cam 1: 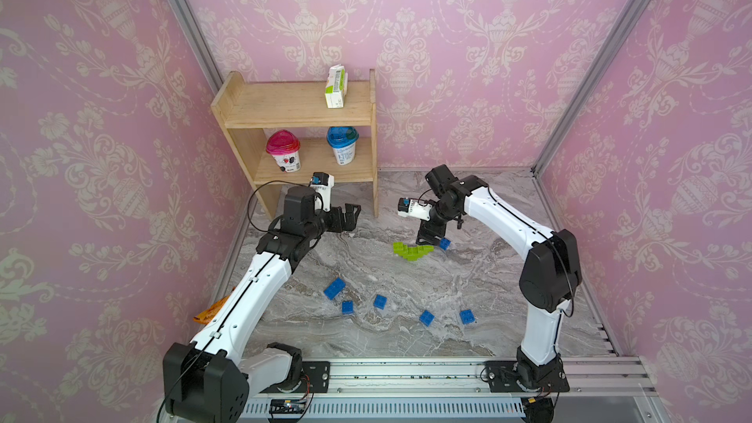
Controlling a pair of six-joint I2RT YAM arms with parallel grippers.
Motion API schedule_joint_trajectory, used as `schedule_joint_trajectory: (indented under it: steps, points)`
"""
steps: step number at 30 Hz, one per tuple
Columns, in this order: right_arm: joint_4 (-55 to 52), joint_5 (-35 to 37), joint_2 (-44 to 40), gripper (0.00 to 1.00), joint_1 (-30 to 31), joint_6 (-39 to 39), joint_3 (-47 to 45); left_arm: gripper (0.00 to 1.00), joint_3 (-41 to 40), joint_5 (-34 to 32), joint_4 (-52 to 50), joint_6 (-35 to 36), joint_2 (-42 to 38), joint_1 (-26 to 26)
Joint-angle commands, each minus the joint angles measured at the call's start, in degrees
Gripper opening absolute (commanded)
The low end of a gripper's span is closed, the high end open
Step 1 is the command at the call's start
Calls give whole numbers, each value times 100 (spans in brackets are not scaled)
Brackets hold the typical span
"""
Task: Assemble the letter v with lego
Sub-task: Adjust the lego brick at the center of the board.
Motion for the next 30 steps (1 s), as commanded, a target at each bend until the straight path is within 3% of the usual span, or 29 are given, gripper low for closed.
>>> schedule_joint_trajectory:
  steps: [1, 3, 8, 22, 30]
  points:
    - [-513, 219, 344, 89, 191, -893, 208, 99, -174, -89, -207, -299, -272, 99]
    - [-526, 257, 552, 82, 222, -923, 291, 99, -190, -117, -226, -255, -359, 146]
    - [-572, 206, 918, 78, 285, -848, 476, 99, -144, -117, -187, -181, -419, 209]
    - [-374, 266, 1446, 74, 404, -754, 511, 98, -193, -107, -65, -134, -420, 251]
    - [-293, 249, 1528, 61, 418, -685, 485, 98, -215, -125, -40, -95, -419, 273]
